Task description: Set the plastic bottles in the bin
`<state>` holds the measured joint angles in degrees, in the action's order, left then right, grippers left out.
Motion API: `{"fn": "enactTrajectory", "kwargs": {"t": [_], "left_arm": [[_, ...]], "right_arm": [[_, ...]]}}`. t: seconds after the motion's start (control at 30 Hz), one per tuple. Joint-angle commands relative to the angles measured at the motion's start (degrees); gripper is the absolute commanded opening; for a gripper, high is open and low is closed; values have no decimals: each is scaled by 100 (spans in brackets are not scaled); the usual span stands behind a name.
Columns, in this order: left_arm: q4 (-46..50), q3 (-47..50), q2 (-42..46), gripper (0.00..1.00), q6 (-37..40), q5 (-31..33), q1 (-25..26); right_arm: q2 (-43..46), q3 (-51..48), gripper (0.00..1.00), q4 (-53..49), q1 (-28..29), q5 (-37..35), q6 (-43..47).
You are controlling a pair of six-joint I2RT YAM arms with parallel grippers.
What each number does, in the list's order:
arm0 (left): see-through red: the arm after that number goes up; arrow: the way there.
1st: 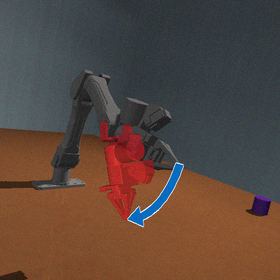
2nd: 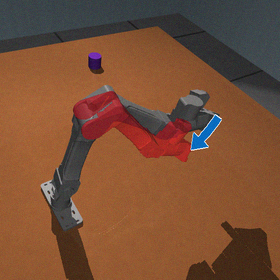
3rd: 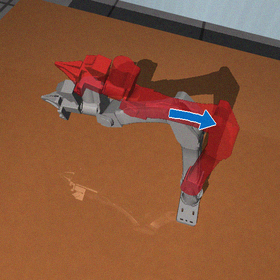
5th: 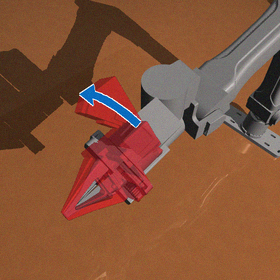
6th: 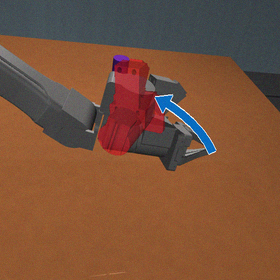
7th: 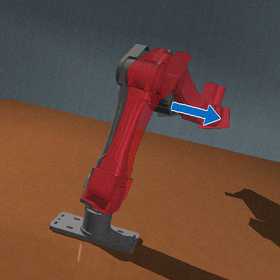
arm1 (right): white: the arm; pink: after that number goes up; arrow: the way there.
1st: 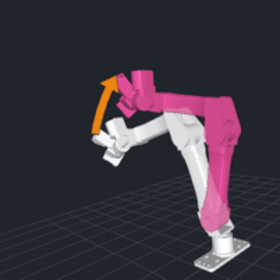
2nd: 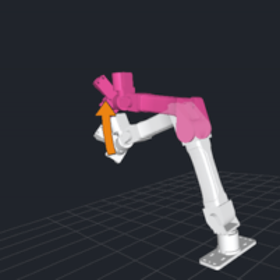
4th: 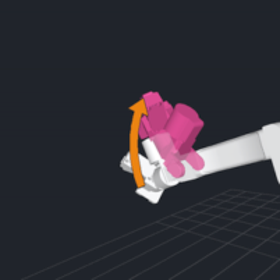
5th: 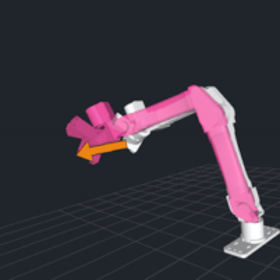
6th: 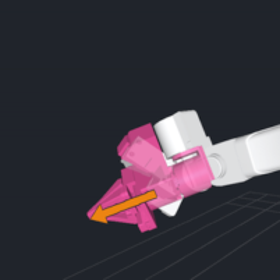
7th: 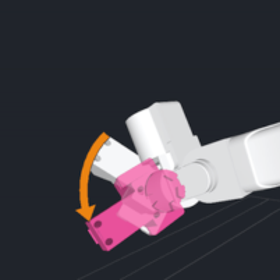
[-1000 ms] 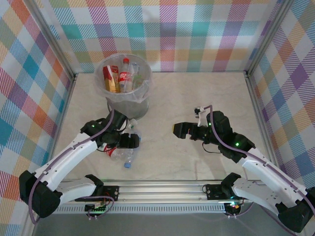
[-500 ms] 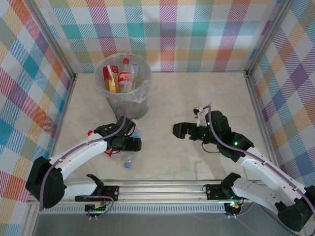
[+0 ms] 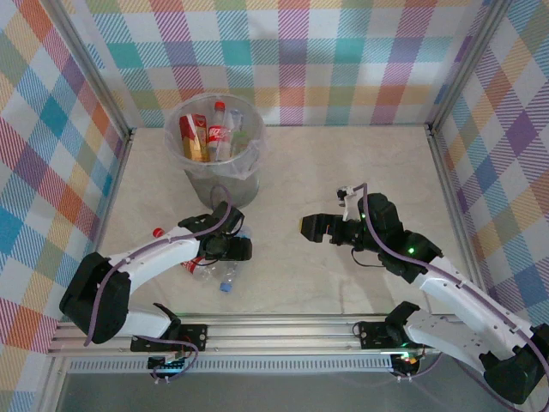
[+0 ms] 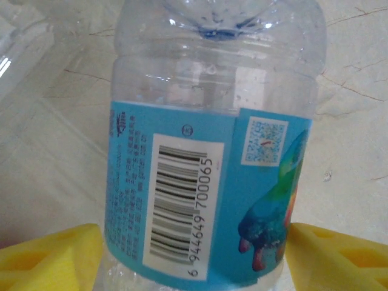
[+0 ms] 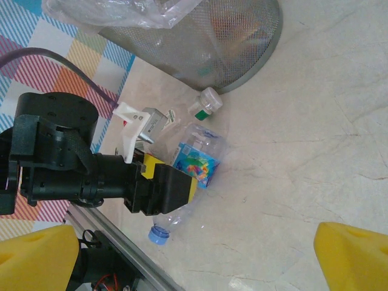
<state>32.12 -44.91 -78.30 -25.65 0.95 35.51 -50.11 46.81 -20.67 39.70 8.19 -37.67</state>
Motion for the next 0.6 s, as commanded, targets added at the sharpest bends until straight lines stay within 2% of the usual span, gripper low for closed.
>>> {"fn": "enactTrajectory", "kwargs": {"t": [0.0, 0.17, 0.33, 0.57], "left_arm": [[-164, 162, -119, 80, 93, -64, 71], [-232, 193, -186, 80, 104, -130, 84], [-166, 115, -46, 68, 133, -281, 88], [313, -361, 717, 67, 365, -812, 97]], "right_arm": [[-25, -58, 100, 14, -33, -1, 47], [-21, -38, 100, 1, -37, -36, 49], [-23, -38, 100, -17, -33, -71, 41], [36, -101, 100, 17, -33, -80, 14]]}}
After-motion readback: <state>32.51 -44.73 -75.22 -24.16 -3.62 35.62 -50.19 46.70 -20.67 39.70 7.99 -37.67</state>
